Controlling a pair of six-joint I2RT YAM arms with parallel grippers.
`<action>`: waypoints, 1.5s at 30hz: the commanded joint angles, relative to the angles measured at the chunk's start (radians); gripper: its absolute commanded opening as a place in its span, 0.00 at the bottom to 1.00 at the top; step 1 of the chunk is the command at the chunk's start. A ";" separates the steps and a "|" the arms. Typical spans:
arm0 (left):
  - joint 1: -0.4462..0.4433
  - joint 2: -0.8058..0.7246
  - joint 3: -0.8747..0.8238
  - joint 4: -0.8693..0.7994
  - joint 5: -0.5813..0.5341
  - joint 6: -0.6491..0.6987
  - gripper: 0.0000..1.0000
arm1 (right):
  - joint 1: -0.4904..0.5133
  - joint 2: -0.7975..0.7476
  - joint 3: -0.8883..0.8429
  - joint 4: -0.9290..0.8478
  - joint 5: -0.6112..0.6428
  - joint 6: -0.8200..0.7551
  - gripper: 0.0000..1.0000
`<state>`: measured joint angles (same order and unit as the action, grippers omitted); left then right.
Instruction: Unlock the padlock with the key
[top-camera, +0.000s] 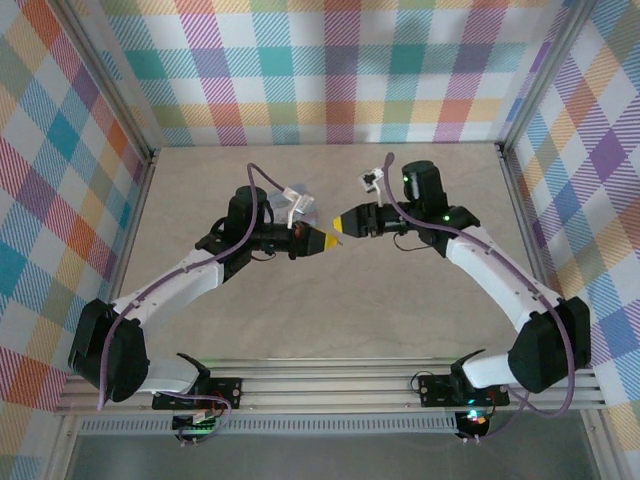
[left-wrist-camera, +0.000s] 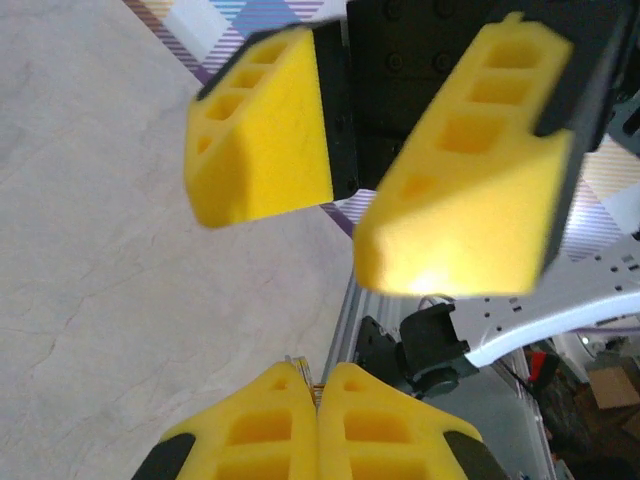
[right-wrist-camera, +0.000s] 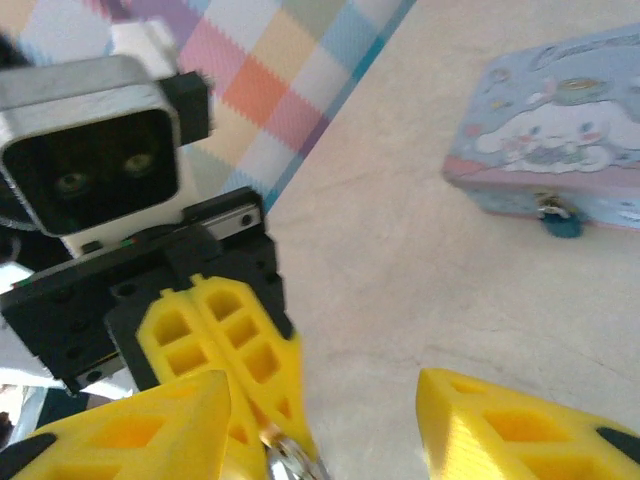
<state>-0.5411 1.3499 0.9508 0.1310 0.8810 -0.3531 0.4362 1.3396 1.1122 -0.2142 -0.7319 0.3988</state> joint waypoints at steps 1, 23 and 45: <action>-0.003 -0.006 -0.030 0.106 -0.039 -0.067 0.00 | -0.016 -0.063 -0.075 0.165 0.037 0.185 0.51; -0.003 -0.022 -0.096 0.313 -0.085 -0.188 0.00 | 0.016 -0.122 -0.335 0.543 0.105 0.711 0.46; -0.003 -0.007 -0.113 0.350 -0.125 -0.222 0.00 | 0.051 -0.075 -0.322 0.720 0.082 0.831 0.07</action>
<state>-0.5407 1.3491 0.8532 0.4309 0.7639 -0.5655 0.4774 1.2617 0.7582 0.4450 -0.6338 1.2232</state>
